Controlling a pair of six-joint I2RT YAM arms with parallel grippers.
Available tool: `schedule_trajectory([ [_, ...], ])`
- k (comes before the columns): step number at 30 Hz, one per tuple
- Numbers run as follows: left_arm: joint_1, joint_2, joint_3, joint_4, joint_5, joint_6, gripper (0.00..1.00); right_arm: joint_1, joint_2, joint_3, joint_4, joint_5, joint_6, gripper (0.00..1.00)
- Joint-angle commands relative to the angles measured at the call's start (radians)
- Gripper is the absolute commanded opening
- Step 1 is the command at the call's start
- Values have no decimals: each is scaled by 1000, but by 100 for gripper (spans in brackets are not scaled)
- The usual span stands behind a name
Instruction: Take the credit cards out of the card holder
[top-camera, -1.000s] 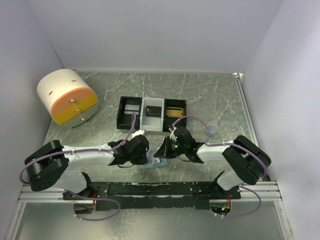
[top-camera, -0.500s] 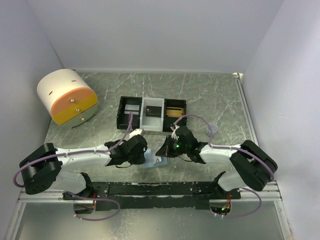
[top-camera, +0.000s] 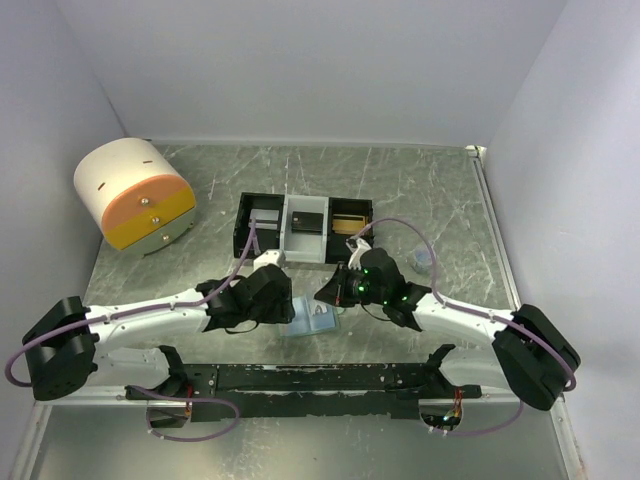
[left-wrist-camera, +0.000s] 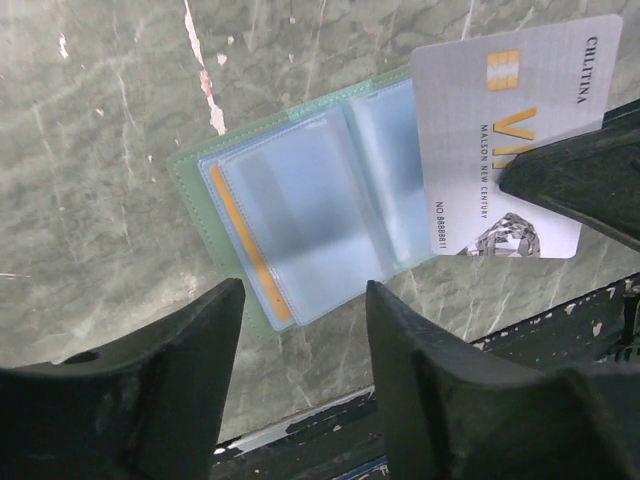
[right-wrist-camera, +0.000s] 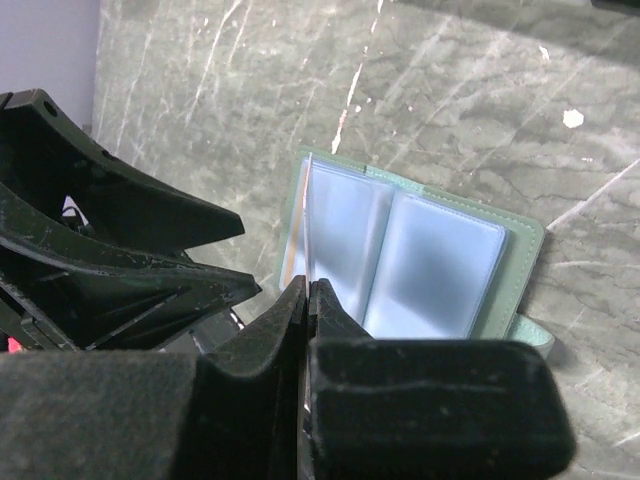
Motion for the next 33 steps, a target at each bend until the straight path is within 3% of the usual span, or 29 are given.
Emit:
schedule_trajectory([
  [1,-2,-34,61,-69,-56,56,67,5,-36,18,-3,13,-63,0],
  [7,59,-35,116,-114,-73,138,83,41,-50,35,-2,46,-99,0],
  [10,136,-41,133,-123,-29,186,99,72,-68,35,-5,79,-119,0],
  [16,268,-100,219,-196,15,296,100,110,-97,21,28,100,-161,0],
  [23,422,-132,315,-308,-60,441,99,151,-120,50,35,131,-223,0],
  [31,689,-260,237,-273,-143,532,100,202,-147,75,14,193,-304,0],
  [33,708,-304,207,-256,-143,514,100,209,-144,92,-3,211,-334,0],
])
